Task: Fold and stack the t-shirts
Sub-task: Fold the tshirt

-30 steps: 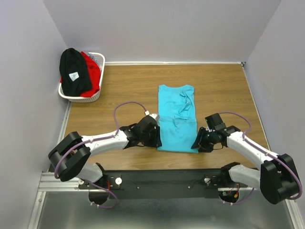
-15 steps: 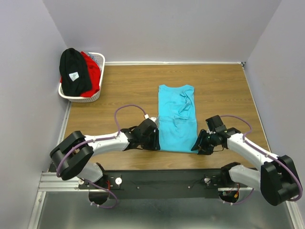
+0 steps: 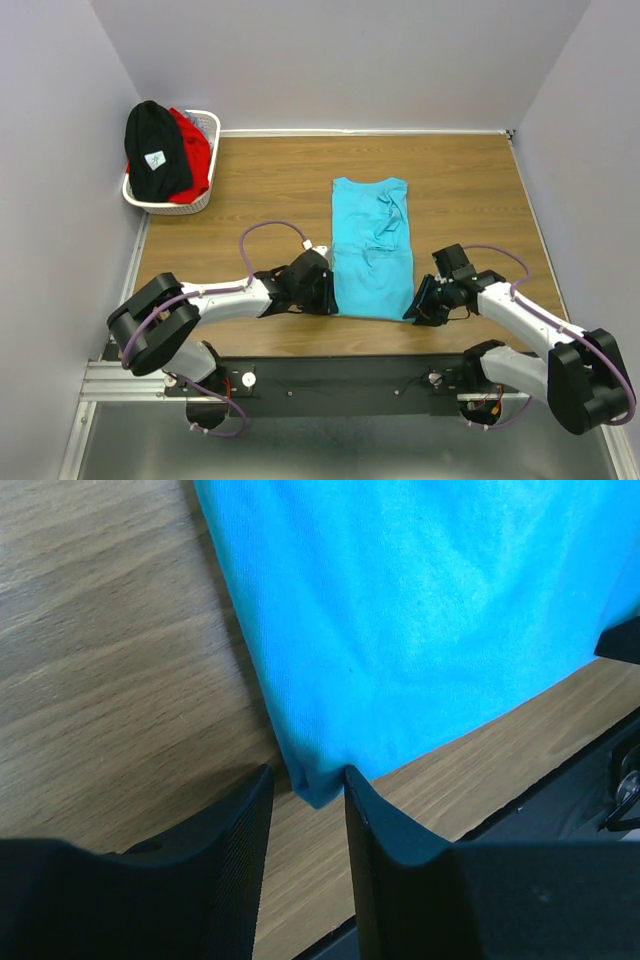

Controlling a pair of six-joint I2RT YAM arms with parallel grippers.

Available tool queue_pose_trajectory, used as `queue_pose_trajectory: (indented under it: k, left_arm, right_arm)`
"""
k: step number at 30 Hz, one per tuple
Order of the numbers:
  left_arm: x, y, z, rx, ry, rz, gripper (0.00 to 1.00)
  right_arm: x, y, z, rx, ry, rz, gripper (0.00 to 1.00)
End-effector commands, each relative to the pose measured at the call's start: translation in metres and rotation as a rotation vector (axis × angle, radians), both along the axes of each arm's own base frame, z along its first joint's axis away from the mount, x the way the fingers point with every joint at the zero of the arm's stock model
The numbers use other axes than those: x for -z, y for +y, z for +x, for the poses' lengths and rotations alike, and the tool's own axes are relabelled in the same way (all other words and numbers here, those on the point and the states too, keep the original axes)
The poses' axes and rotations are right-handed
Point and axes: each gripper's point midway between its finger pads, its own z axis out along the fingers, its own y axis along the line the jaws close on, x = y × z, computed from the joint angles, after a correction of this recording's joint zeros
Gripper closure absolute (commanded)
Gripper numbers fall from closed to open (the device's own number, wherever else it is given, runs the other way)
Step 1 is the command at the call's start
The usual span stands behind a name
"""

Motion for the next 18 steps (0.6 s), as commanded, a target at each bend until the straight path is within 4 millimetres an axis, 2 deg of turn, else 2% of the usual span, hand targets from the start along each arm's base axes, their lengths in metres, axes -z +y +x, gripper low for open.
queue_pose_trajectory:
  k: [1,6,9,12,15,16,18]
  left_arm:
    - [0.008,0.0,-0.008,0.013,0.02,0.007,0.58]
    - [0.014,-0.002,-0.011,0.029,0.032,0.016,0.63]
    - [0.013,-0.008,-0.013,0.05,0.038,0.006,0.73]
    - [0.01,-0.011,-0.012,0.06,0.038,0.005,0.89]
    - [0.006,-0.008,-0.013,0.068,0.041,0.024,1.0]
    - [0.008,-0.003,-0.015,0.069,0.05,0.05,1.0]
    - [0.005,0.0,-0.014,0.071,0.043,0.07,1.0]
  right_arm:
    - [0.012,-0.013,-0.01,0.011,0.036,-0.075,0.58]
    - [0.01,-0.014,-0.004,0.008,0.025,-0.084,0.64]
    - [0.007,-0.013,0.001,0.003,0.008,-0.086,0.66]
    - [0.002,-0.01,0.01,-0.01,-0.018,-0.085,0.73]
    - [-0.001,-0.005,0.016,-0.053,-0.016,-0.073,0.86]
    - [-0.006,-0.002,0.023,-0.081,-0.036,-0.066,0.92]
    - [-0.008,0.004,0.025,-0.106,-0.03,-0.044,0.97]
